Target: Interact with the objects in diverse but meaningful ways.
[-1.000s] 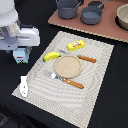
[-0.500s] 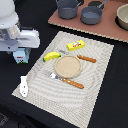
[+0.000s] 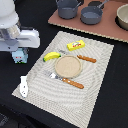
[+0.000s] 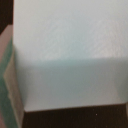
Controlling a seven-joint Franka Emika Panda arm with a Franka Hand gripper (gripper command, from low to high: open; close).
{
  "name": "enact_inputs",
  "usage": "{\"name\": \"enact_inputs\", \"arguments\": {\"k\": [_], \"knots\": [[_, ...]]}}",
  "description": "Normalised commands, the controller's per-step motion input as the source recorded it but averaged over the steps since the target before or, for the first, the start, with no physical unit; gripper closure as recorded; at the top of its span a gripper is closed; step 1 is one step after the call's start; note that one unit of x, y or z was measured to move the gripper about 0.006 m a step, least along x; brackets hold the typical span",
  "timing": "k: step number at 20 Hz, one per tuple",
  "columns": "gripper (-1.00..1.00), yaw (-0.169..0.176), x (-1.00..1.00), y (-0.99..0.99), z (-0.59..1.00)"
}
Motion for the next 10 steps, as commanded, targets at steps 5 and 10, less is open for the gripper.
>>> {"name": "enact_inputs", "arguments": {"k": [5, 10], "knots": [[1.0, -0.085, 0.52, -0.01, 1.0], [1.0, -0.063, 0.92, 0.0, 0.95]]}}
